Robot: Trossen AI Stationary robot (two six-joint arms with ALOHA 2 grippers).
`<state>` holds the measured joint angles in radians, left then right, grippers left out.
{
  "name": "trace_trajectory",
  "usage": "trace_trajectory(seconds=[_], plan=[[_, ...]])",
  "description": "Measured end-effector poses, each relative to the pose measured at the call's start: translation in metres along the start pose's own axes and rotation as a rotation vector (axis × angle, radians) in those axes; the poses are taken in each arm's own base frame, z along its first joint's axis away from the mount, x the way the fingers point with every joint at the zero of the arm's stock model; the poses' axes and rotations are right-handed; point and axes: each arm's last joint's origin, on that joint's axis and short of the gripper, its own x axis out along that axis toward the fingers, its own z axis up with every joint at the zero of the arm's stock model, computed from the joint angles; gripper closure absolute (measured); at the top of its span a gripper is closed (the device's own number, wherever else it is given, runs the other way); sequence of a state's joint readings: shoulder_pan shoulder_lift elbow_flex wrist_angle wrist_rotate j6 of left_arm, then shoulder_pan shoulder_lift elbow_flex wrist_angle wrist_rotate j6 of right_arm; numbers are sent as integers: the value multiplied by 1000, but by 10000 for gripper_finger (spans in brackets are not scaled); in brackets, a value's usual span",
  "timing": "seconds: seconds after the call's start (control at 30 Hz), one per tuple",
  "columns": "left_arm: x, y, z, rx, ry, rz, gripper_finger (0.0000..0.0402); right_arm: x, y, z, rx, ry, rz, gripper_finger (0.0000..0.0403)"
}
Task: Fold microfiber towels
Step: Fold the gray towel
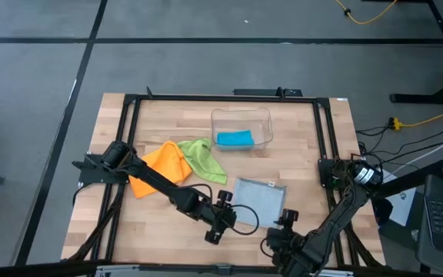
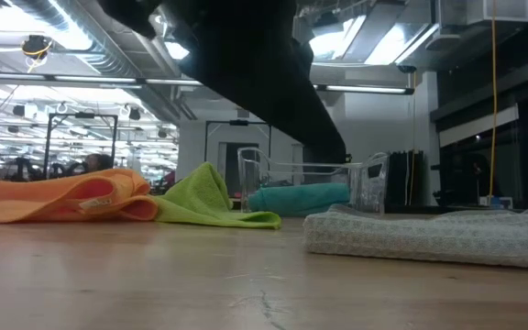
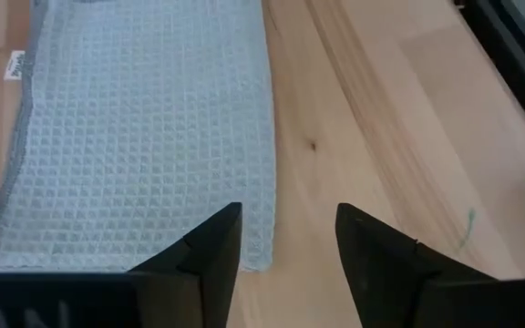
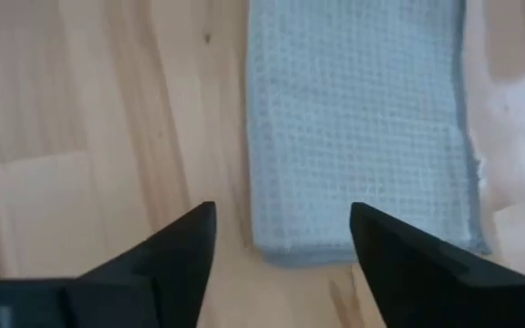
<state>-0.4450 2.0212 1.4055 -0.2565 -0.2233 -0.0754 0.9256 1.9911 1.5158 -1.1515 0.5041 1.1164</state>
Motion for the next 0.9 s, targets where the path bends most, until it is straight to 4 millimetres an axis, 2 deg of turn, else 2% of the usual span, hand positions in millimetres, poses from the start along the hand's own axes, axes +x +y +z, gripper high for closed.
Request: trace_trajectory(seconds=[0.23, 0.4, 0.5, 0.57, 0.6, 0.67, 0.73, 0.83, 0.9], plan=[[1, 7, 0, -64, 8, -8, 232, 0, -1, 3, 70, -88, -35, 131], [-3, 8, 10, -72, -25, 2, 233, -5, 4, -8, -82, -11, 9, 131], [-5, 8, 13, -77, -32, 2, 233, -13, -8, -23, -109, -7, -142, 131], [-6, 9, 16, -100, -42, 1, 233, -24, -25, -37, -35, -6, -317, 131], [-6, 9, 17, -112, -47, 0, 233, -27, -30, -44, 27, -39, -334, 130], [-7, 9, 19, -133, -53, -2, 233, -29, -38, -62, 71, -131, -256, 130], [-7, 9, 19, -132, -52, -3, 233, -26, -43, -74, 218, -178, -111, 130], [-8, 9, 20, -131, -51, -22, 233, -7, -60, -97, 431, -141, 11, 130], [-8, 9, 21, -134, -53, -28, 233, 4, -58, -106, 548, -89, 212, 130]])
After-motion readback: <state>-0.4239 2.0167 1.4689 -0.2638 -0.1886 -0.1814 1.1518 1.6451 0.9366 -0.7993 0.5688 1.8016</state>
